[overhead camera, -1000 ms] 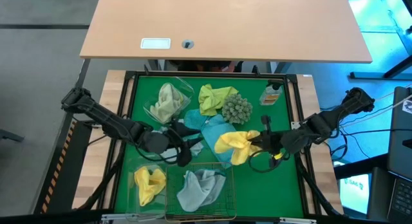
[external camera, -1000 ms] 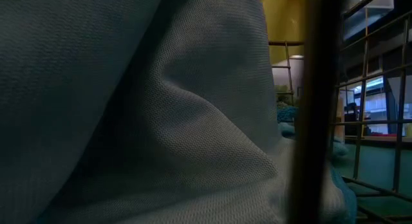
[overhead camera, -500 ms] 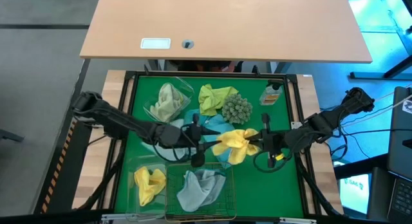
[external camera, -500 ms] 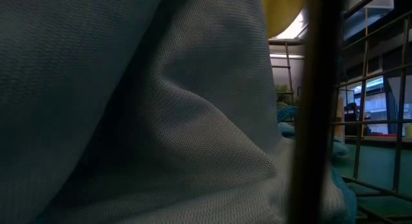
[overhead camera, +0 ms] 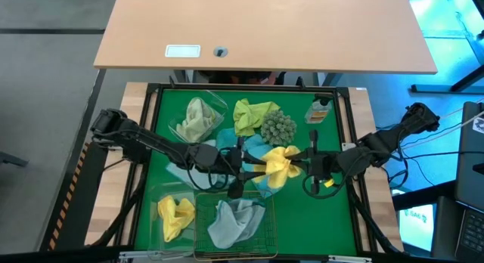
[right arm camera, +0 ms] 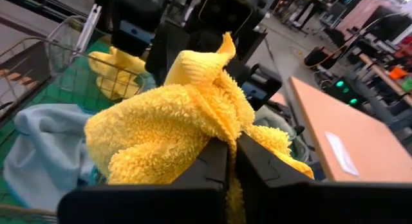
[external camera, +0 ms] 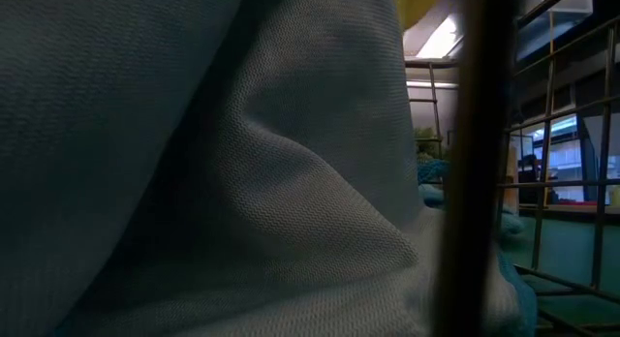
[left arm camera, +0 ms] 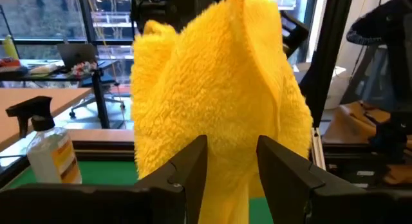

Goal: Sort microfiber towel by color & place in baskets
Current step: Put the yellow microfiber towel into the bottom transparent bin

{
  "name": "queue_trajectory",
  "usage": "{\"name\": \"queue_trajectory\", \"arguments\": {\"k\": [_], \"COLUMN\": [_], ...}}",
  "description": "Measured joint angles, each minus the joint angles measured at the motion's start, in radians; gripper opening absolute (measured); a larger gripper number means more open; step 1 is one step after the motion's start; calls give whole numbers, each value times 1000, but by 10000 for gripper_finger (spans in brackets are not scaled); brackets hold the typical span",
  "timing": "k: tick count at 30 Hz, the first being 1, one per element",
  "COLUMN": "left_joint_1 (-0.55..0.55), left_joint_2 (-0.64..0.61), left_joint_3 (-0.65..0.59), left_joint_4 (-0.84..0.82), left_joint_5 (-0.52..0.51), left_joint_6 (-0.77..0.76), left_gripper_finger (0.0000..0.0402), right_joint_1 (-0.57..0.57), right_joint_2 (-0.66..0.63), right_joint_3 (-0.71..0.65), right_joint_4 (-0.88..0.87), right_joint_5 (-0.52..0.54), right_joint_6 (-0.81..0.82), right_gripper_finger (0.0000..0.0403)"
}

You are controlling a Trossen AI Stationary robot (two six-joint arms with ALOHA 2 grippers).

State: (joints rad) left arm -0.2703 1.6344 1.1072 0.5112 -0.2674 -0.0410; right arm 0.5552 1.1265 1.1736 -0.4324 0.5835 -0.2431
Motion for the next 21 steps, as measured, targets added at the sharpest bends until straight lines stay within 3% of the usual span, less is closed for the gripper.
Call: {"name": "queue_trajectory", "arguments": {"k": [15,21], "left_joint_1": [-7,-8], "left_joint_2": [-1,-1], "left_joint_3": [0,0], "left_joint_4": [29,20], "left_joint_5": [9,31], "left_joint_6": [0,0], "left_gripper_finger": [130,130], "right_joint_1": [-93,-105], "right_joint_2": [40,40], "right_joint_3": [0,0], "right_joint_4": [91,77], "right_joint_5": [13,97], "right_joint_6": [-59,-84], "right_gripper_finger": [14,14]}}
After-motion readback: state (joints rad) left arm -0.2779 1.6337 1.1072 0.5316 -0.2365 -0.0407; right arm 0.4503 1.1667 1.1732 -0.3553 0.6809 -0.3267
